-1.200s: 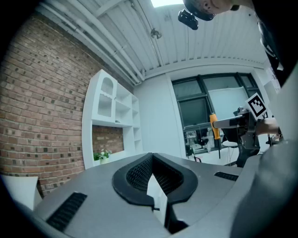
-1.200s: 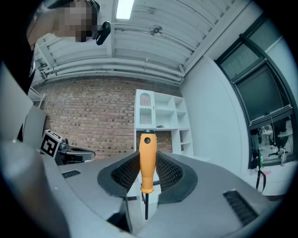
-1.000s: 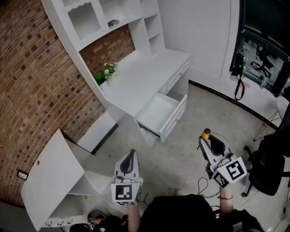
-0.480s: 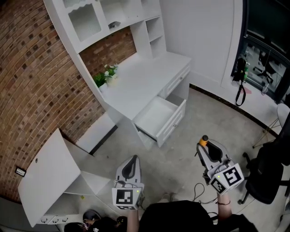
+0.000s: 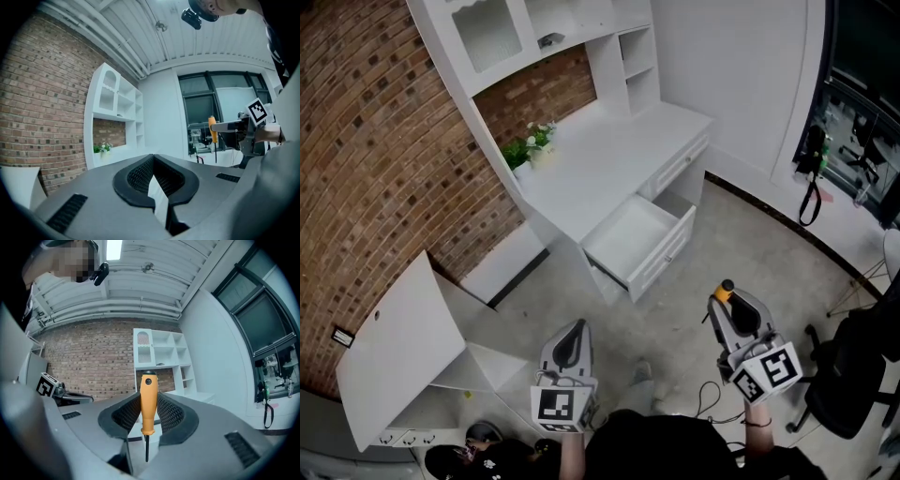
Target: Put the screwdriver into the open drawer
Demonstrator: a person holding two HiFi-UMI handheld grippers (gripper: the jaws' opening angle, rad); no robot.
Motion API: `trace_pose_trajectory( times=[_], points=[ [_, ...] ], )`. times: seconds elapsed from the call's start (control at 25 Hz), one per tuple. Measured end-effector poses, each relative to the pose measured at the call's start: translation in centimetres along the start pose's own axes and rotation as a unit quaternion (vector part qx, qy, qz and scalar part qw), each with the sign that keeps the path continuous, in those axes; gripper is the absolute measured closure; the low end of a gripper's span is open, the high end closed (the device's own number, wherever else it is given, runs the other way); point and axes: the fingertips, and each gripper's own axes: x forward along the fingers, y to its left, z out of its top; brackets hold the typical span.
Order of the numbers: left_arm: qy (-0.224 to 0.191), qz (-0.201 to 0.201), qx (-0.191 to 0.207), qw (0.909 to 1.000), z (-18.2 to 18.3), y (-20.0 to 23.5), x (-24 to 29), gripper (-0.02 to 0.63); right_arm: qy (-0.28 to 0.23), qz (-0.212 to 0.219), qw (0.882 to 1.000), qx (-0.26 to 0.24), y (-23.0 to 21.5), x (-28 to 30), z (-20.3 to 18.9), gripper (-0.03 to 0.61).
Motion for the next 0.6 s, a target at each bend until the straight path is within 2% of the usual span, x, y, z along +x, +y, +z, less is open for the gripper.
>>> trace_pose_trajectory(
  times=[0.24, 0.4, 0.6],
  points=[
    [0.012, 0.005, -0.011, 0.9999, -1.2, 1.7, 3.0, 0.604, 0.003, 0.000, 1.000, 0.013, -1.7, 3.4, -0.9, 0.468],
    [0.014, -0.011, -0.015, 0.9997, -1.4, 3.0, 6.2, 0.604, 0.008, 0.007, 1.000, 0.027, -2.2, 6.2, -1.5, 0.468],
    [0.005, -0.039, -0.020, 0.9990, -0.6, 4.4, 11.6, 0.605, 0.014, 0.001, 1.000, 0.008, -3.4, 10.4, -1.2, 0.468]
  ],
)
